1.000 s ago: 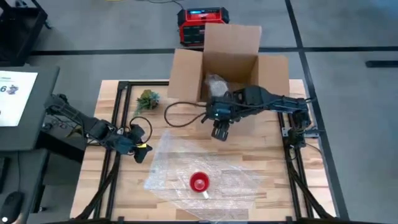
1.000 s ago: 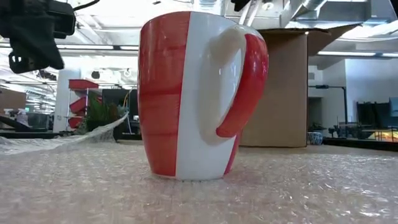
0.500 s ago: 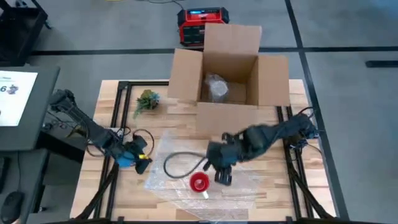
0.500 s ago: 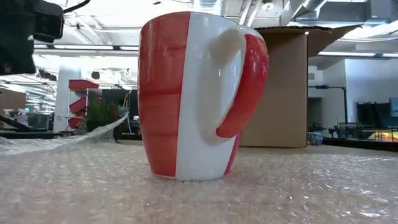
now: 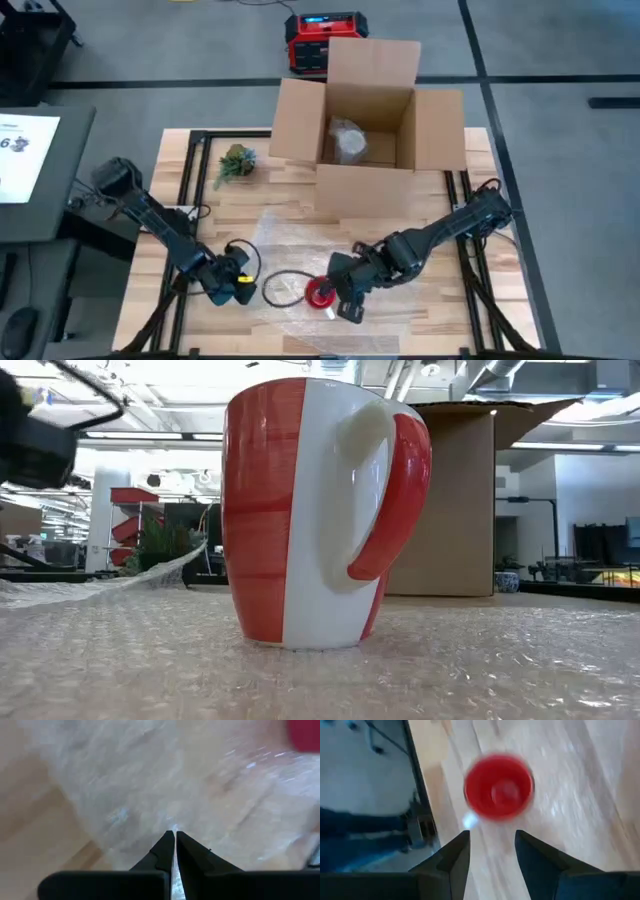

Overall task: Wrap mug
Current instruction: Wrap the red mug in the bubble wrap

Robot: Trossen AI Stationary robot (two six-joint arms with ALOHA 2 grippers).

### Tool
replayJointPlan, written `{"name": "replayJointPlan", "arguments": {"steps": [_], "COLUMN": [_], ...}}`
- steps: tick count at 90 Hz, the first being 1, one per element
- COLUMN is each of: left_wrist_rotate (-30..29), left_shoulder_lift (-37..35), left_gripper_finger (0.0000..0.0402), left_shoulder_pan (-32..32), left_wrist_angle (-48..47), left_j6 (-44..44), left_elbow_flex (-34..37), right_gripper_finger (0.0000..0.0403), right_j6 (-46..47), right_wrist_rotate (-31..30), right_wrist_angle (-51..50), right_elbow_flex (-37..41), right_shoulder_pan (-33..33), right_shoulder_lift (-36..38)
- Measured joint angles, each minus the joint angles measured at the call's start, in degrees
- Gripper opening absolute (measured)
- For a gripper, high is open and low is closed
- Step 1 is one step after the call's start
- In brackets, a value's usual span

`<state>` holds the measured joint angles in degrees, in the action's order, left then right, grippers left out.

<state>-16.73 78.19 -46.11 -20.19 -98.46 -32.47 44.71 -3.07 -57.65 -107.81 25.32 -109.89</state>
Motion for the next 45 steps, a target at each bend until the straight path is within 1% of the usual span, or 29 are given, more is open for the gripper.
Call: {"name": "replayJointPlan", "arguments": {"steps": [8, 25, 31, 35, 45], "left_wrist_rotate": [0.17, 0.24, 0.48, 0.49, 0.11], "left_shoulder_lift": [-0.22, -2.07, -3.55, -4.73, -8.53], "left_gripper_finger": [0.0000, 0.0000, 0.0000, 0.0000, 0.0000], "left_shoulder_pan": [-1.30, -1.67, -1.40, -1.40, -1.38], "left_wrist_angle": [-3.58, -16.87, -21.13, -23.41, -26.49], "left_j6": [-3.13, -8.29, -10.04, -11.70, -13.52], "left_elbow_flex": [0.00, -0.04, -0.04, -0.01, 0.00], "right_gripper_finger": [0.0169, 0.0206, 0.0210, 0.0209, 0.0203], "right_j6": [-0.28, -3.53, -4.98, -5.68, -6.21], "right_wrist_rotate": [0.04, 1.92, 3.21, 3.30, 3.25], "right_wrist_angle": [2.07, 12.54, 14.82, 14.43, 16.64], "right_elbow_flex": [3.00, 9.66, 10.70, 11.11, 11.48], "right_shoulder_pan": [-1.55, -3.68, -3.89, -3.93, -3.87], "right_shoulder_lift": [-0.15, -0.28, -1.61, -2.17, -3.89]}}
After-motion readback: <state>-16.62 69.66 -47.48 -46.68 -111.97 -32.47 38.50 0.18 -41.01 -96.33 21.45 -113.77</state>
